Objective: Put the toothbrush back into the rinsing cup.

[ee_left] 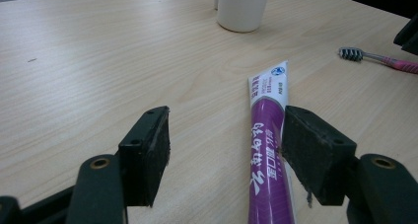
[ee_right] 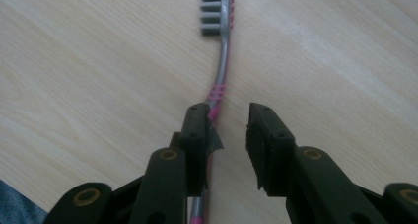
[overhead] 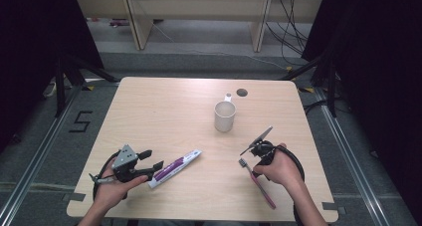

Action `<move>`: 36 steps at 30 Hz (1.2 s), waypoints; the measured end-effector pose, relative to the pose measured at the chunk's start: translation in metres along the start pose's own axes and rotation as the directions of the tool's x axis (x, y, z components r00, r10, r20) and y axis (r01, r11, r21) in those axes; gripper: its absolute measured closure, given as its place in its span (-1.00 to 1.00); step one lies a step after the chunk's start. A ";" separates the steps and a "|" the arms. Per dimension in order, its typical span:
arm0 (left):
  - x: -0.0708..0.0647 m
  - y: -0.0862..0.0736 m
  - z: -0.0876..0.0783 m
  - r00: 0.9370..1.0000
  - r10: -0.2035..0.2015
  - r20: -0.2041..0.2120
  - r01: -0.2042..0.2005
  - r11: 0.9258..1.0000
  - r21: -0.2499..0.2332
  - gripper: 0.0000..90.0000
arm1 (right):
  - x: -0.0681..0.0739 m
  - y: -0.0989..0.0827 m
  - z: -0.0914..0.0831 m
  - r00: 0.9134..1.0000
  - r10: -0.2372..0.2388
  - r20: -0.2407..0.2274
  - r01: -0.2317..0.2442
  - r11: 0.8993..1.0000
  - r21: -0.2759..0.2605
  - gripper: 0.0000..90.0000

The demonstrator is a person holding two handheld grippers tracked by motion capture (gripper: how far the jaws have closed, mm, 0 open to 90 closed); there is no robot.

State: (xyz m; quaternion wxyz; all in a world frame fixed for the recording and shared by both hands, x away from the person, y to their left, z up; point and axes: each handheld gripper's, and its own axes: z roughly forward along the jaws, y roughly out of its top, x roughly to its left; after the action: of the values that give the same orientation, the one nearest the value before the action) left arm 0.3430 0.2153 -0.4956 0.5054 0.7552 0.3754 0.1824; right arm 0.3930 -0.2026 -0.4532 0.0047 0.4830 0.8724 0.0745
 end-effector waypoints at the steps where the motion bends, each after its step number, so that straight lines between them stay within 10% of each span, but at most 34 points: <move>1: 0.000 0.000 0.000 1.000 0.001 0.002 -0.001 1.000 -0.001 -0.23 | 0.000 0.002 0.001 1.000 -0.013 -0.004 0.013 1.000 -0.002 0.55; 36: 0.001 -0.005 0.003 1.000 -0.015 0.007 0.015 1.000 0.002 -0.23 | 0.007 0.029 0.024 1.000 0.029 0.008 -0.030 0.983 0.181 0.67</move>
State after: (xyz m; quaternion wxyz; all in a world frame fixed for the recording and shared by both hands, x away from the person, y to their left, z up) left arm 0.3434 0.2153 -0.5018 0.5072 0.7537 0.3794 0.1754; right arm 0.4158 -0.1784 -0.4722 -0.0380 0.4944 0.8684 -0.0065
